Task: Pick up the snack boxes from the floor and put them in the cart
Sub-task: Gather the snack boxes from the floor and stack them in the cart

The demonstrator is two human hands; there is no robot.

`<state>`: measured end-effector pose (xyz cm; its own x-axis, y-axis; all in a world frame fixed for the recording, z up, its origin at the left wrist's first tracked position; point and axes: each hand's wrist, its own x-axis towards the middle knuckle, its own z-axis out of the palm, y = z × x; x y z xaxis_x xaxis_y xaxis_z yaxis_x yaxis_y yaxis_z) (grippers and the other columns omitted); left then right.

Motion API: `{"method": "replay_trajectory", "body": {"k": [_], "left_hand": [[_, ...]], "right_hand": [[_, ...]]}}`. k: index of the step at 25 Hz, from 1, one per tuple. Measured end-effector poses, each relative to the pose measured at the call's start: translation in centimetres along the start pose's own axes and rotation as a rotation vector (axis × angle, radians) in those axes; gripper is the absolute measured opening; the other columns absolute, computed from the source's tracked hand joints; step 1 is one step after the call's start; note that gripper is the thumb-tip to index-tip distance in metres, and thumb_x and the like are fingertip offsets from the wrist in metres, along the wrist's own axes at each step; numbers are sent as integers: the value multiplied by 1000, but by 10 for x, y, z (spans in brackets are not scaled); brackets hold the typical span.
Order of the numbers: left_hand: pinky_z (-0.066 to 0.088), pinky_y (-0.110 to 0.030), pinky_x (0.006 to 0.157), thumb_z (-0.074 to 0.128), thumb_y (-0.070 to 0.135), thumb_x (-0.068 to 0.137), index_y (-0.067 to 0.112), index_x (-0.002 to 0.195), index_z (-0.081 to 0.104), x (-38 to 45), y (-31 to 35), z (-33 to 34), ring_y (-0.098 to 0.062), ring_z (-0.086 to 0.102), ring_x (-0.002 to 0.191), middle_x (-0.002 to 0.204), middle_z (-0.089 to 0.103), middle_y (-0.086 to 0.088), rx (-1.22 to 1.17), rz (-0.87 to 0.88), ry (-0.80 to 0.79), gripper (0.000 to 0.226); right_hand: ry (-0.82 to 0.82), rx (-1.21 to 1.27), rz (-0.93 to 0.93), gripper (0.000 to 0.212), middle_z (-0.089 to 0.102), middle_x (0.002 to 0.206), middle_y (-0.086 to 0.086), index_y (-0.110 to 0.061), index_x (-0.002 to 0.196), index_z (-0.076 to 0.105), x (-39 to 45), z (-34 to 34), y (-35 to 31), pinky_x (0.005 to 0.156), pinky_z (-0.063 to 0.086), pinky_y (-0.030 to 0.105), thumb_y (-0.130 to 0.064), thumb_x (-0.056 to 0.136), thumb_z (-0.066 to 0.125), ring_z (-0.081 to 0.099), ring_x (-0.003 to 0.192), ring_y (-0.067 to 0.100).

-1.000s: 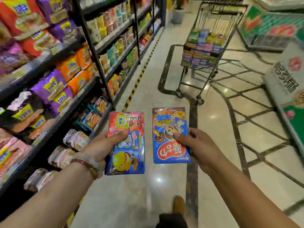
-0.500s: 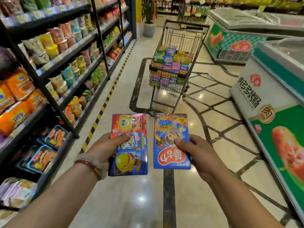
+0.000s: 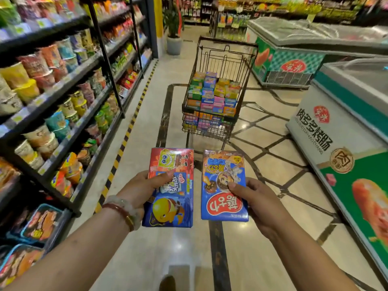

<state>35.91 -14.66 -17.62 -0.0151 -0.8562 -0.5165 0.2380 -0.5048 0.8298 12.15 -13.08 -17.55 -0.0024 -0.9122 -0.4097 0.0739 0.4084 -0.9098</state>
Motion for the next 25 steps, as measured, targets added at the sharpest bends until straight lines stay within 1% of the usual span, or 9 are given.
{"method": "replay_trajectory", "body": {"k": [2, 4, 7, 10, 15, 17, 20, 23, 25], "left_hand": [[55, -48, 80, 72, 27, 64, 7, 103, 66, 31, 32, -6, -32, 71, 78, 92, 73, -17, 26, 12, -30, 44], [58, -44, 73, 71, 24, 71, 7, 99, 66, 64, 59, -13, -29, 71, 72, 90, 73, -16, 43, 34, -65, 33], [60, -39, 64, 69, 20, 77, 7, 96, 66, 105, 85, -20, -26, 71, 67, 85, 74, -14, 51, 40, -73, 23], [60, -39, 60, 70, 20, 77, 5, 99, 65, 140, 104, -19, -28, 71, 67, 88, 73, -17, 62, 6, -89, 28], [59, -39, 58, 65, 14, 84, 3, 99, 65, 211, 133, 0, -27, 70, 63, 90, 72, -19, 60, 1, -91, 19], [59, -39, 61, 66, 15, 82, 3, 101, 65, 246, 147, 12, -28, 70, 65, 90, 72, -20, 75, -3, -91, 22], [58, -42, 69, 69, 17, 77, 1, 107, 64, 304, 173, 37, -31, 70, 71, 94, 72, -21, 79, -7, -83, 34], [59, -41, 62, 68, 15, 78, 1, 108, 64, 360, 199, 66, -30, 70, 67, 93, 72, -21, 68, 5, -93, 33], [59, -41, 63, 71, 18, 71, 1, 110, 63, 391, 214, 85, -31, 71, 70, 95, 71, -22, 51, -2, -114, 43]], "right_hand": [[20, 20, -3, 28, 75, 88, 9, -7, 106, 62, 30, 15, -15, 65, 58, 30, -20, 82, 69, 72, 73, 20], [39, 45, -1, 31, 75, 90, 10, -7, 106, 62, 58, 29, -28, 68, 57, 33, -20, 80, 70, 72, 75, 23], [91, 92, 12, 31, 74, 90, 12, -5, 106, 63, 91, 36, -39, 73, 58, 37, -19, 79, 69, 71, 76, 25], [125, 94, 29, 35, 74, 91, 13, -6, 107, 62, 122, 33, -52, 80, 56, 42, -21, 76, 71, 71, 80, 28], [147, 110, 32, 27, 74, 90, 12, -8, 105, 63, 194, 18, -78, 76, 57, 39, -20, 81, 69, 71, 80, 27], [145, 115, 39, 24, 74, 90, 12, -8, 103, 63, 229, 9, -90, 72, 58, 37, -19, 82, 68, 71, 78, 26], [147, 140, 37, 18, 74, 87, 13, -7, 98, 63, 287, -9, -115, 62, 58, 31, -16, 83, 67, 71, 70, 23], [146, 156, 44, 19, 74, 86, 14, -5, 98, 64, 344, -31, -143, 61, 58, 31, -15, 83, 67, 71, 69, 23], [143, 146, 41, 21, 74, 87, 15, -5, 99, 63, 377, -43, -162, 61, 58, 31, -15, 81, 68, 71, 68, 23]]}}
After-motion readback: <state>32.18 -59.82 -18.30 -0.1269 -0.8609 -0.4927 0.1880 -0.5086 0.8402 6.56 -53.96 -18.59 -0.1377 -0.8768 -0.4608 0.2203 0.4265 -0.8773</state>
